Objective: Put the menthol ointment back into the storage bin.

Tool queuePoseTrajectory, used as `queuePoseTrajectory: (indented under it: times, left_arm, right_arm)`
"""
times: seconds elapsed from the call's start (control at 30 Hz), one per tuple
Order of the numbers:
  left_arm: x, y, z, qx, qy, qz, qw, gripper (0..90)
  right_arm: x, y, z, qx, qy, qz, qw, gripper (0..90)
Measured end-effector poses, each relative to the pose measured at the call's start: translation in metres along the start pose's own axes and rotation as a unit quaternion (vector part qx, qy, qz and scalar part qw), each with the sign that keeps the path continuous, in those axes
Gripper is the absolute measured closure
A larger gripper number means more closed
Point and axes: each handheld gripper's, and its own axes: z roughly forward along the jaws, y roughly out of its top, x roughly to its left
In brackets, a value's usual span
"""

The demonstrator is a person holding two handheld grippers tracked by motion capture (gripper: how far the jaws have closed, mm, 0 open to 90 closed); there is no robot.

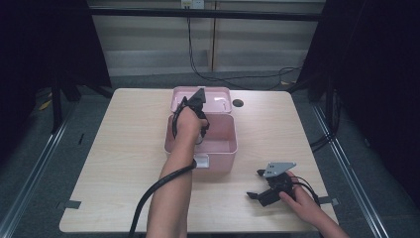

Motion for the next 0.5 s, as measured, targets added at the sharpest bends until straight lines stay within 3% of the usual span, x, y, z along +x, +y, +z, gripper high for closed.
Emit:
queuePoseTrajectory:
  times: [0.27, 0.5]
  left_arm:
    - [0.003, -0.002, 0.008, -0.007, 0.002, -0.014, 0.9999, 50.0]
    - [0.005, -0.003, 0.013, -0.008, 0.005, -0.008, 0.9999, 49.9]
  right_arm:
    - [0.000, 0.000, 0.000, 0.000, 0.000, 0.000, 1.0000, 8.6]
    - [0.000, 0.000, 0.000, 0.000, 0.000, 0.000, 1.0000, 8.5]
